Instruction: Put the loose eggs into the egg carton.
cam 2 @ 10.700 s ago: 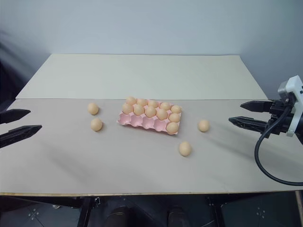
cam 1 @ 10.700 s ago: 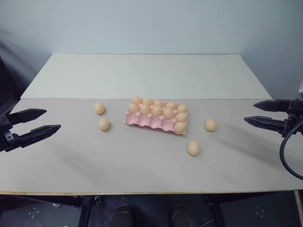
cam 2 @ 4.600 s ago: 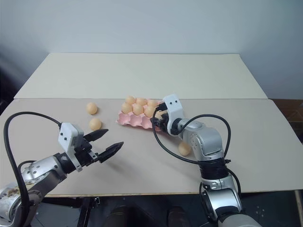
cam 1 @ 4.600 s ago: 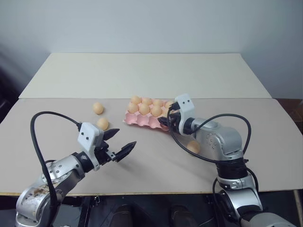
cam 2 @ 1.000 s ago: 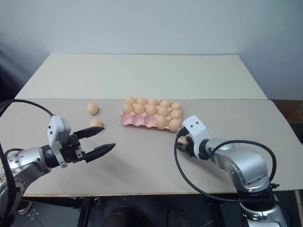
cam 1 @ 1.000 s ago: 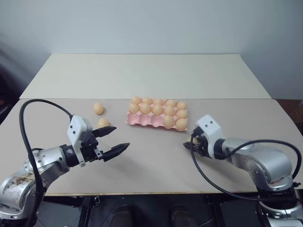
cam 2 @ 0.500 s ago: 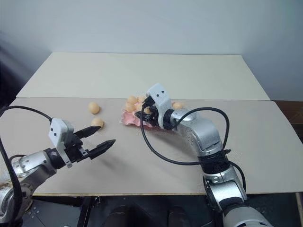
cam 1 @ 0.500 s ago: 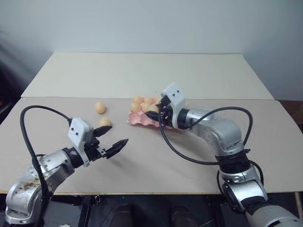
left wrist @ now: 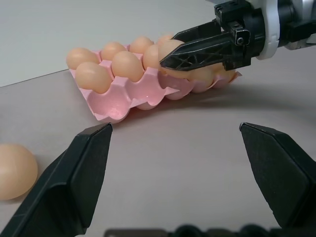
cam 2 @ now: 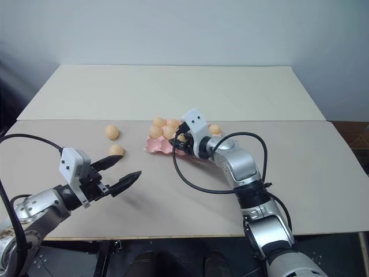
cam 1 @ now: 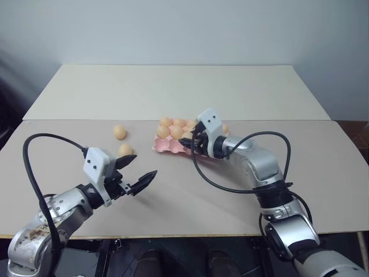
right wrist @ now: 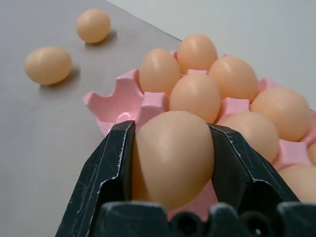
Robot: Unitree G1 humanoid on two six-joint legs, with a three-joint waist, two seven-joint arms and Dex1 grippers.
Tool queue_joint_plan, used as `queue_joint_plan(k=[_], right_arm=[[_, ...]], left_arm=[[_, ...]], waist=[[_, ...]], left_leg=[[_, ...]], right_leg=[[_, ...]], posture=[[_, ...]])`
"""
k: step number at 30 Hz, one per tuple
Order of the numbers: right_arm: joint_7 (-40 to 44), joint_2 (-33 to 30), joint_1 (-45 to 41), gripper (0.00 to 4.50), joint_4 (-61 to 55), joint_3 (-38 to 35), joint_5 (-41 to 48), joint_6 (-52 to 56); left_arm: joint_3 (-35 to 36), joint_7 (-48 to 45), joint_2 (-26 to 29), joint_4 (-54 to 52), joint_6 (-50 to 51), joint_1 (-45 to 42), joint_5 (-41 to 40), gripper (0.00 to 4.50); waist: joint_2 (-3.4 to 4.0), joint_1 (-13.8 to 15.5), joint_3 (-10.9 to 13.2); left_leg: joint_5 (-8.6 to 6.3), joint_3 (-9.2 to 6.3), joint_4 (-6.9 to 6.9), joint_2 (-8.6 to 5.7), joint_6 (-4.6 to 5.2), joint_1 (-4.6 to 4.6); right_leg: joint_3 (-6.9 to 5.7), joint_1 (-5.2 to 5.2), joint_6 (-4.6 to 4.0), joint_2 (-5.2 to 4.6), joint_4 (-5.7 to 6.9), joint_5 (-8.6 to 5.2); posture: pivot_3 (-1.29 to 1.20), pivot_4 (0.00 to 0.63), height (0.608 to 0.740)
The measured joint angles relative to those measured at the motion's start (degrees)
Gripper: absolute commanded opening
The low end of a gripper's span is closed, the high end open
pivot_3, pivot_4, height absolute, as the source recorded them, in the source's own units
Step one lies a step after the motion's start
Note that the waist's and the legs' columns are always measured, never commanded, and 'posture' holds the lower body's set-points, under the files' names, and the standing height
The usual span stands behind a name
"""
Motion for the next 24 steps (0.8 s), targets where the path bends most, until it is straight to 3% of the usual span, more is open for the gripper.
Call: queue_joint_plan(k=[5, 13, 19, 24], right_arm=[[0.60, 0.62, -0.48, 1.99, 1.67, -0.02, -1.36, -0.38], [0.25, 1.53, -0.79, 4.49, 3.74, -0.17, -3.24, -1.05], [2.09, 0.12, -0.78, 4.49, 1.54, -0.27, -3.19, -0.84], [7.49, -4.18, -1.97, 4.49, -8.60, -1.86, 0.75, 3.13]], left_arm=[[0.00, 0.15, 0.00, -0.74, 0.01, 0.00, -0.64, 4.50], [0.26, 0.52, 0.08, -0.74, 0.02, 0.02, -1.27, 4.50], [1.80, 0.90, 0.08, -0.73, 0.05, 0.02, -2.33, 4.50], [9.52, 4.35, -0.29, 0.01, 1.75, -0.76, -9.90, 4.50]], waist=[[0.00, -0.03, 0.00], [0.00, -0.01, 0.00], [0.00, 0.00, 0.00], [0.00, -0.05, 0.00]], left_leg=[[0.00, 0.00, 0.00, 0.00, 0.00, 0.01], [0.01, 0.00, 0.00, 0.00, -0.01, 0.01], [0.00, 0.00, 0.00, 0.00, -0.01, -0.02], [0.00, -0.01, 0.00, 0.04, 0.00, -0.05]], right_leg=[[0.00, 0.00, 0.00, 0.01, 0.01, 0.00], [0.00, 0.00, 0.00, 0.00, 0.00, 0.00], [0.00, -0.03, 0.00, 0.00, 0.00, 0.00], [0.01, -0.10, 0.00, 0.01, 0.02, 0.00]], posture=[[0.00, 0.150, 0.740], [0.00, 0.150, 0.740], [0.00, 0.150, 0.740], [0.00, 0.150, 0.740]])
